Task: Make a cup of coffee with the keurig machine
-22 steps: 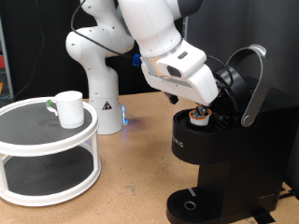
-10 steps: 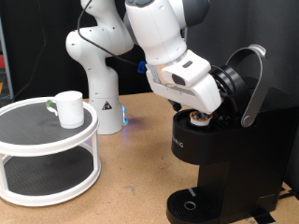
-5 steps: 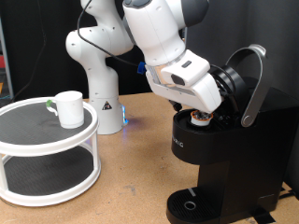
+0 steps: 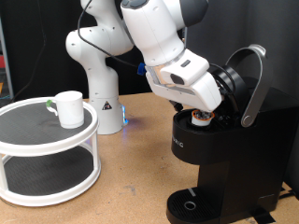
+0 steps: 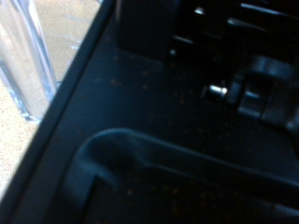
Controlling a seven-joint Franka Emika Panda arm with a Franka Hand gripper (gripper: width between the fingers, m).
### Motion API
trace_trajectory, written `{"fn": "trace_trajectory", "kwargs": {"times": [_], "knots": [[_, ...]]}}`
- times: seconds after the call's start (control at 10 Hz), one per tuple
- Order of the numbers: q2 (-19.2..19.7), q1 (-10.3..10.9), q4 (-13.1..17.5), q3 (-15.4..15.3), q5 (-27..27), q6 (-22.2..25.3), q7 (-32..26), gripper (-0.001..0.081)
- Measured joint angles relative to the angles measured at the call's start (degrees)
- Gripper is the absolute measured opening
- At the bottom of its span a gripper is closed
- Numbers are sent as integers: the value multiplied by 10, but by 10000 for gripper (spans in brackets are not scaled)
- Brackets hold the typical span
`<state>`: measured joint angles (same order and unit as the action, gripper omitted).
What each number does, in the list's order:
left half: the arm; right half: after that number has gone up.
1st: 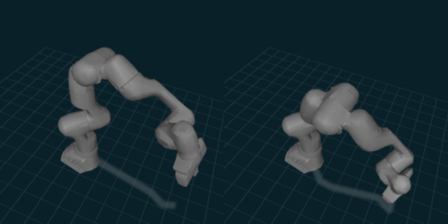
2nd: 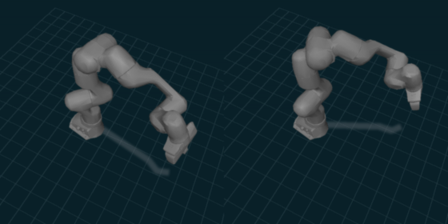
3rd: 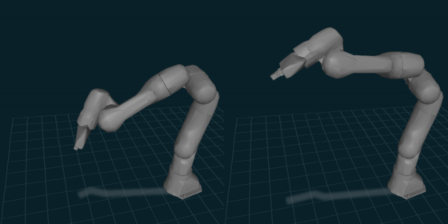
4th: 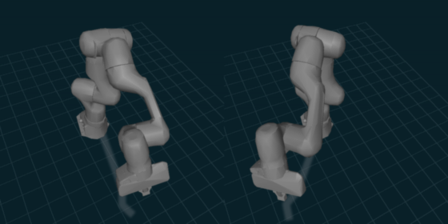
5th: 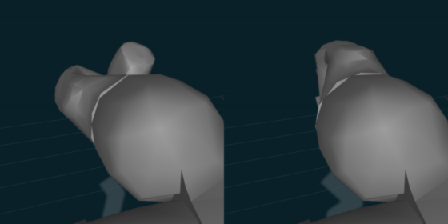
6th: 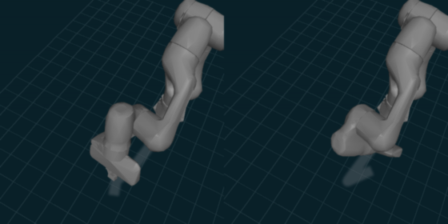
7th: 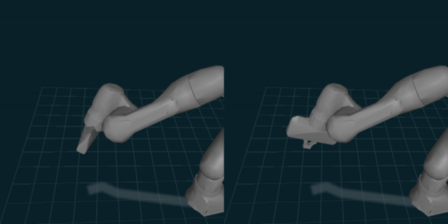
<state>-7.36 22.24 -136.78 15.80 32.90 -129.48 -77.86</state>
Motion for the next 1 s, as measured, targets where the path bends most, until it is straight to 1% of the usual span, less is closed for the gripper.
{"fn": "trace_trajectory", "kwargs": {"times": [0.2,0.4,0.7,0.8,1.0], "knots": [[0,0,-2,-1,6,-7,-4,800],[-3,2,-16,-2,47,-43,-43,800],[-8,2,-27,-3,81,-66,-74,800],[-8,2,-27,-2,82,-65,-75,800],[-9,1,-26,-2,65,-52,-74,800]]}}
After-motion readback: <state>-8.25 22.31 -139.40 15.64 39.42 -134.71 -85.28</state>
